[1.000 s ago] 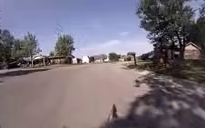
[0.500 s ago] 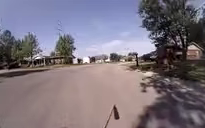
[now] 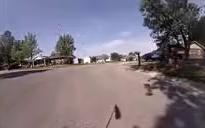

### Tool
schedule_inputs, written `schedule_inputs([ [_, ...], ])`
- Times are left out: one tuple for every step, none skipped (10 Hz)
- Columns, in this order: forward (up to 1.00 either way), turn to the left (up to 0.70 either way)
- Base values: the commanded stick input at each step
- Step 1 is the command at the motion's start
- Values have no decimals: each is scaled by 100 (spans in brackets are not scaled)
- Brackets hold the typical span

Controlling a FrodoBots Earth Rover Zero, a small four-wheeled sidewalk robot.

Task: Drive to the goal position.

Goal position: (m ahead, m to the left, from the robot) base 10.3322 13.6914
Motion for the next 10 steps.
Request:
schedule_inputs([
  [69, 3],
  [69, 3],
  [69, 3],
  [69, 3],
  [69, 3],
  [69, 3],
  [69, 3],
  [69, 3],
  [69, 3],
  [69, 3],
])
